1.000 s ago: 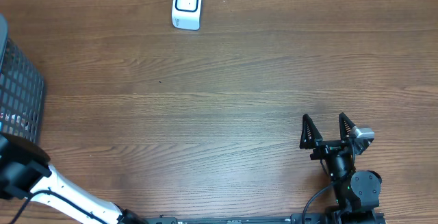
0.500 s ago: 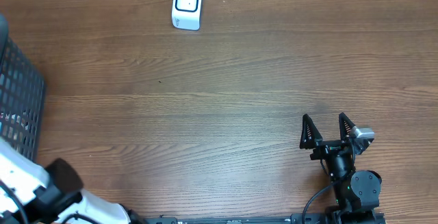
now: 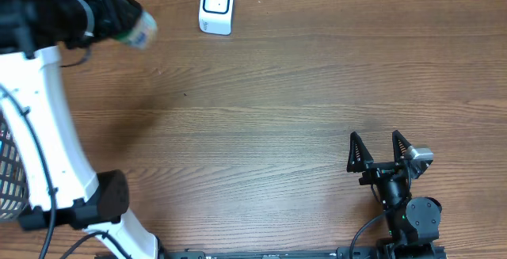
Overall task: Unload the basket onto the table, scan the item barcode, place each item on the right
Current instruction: 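Carry the bottle to the white scanner and hold it there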
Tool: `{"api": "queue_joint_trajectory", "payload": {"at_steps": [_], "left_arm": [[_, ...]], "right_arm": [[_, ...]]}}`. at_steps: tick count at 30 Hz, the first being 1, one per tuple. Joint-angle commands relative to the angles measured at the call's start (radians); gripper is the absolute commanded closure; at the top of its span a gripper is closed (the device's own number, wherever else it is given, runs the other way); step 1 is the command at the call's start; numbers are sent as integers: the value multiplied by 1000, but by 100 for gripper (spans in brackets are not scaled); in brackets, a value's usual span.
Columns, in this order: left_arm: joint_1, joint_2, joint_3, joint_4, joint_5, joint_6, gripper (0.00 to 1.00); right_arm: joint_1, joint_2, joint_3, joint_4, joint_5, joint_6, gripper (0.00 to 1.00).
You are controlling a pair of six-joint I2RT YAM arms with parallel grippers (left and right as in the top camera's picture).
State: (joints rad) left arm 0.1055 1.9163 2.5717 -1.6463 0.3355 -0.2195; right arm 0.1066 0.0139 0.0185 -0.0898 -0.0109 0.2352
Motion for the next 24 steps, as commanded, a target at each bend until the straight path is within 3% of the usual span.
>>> {"api": "queue_joint_trajectory", "payload": {"at_steps": [1, 6, 11, 17, 24], "left_arm": [[-82, 77, 0, -43, -84, 25, 70], [-169, 156, -65, -41, -84, 2, 69], [-246, 246, -133, -37, -85, -1, 80], [-320, 337, -206, 0, -177, -101, 79], [-421, 364, -369, 146, -336, -267, 79]], "right_arm": [[5, -8, -11, 6, 8, -4, 0], [5, -8, -11, 6, 8, -4, 0], [5, -8, -11, 6, 8, -4, 0], [5, -8, -11, 6, 8, -4, 0], [5, -8, -11, 6, 8, -4, 0]]}}
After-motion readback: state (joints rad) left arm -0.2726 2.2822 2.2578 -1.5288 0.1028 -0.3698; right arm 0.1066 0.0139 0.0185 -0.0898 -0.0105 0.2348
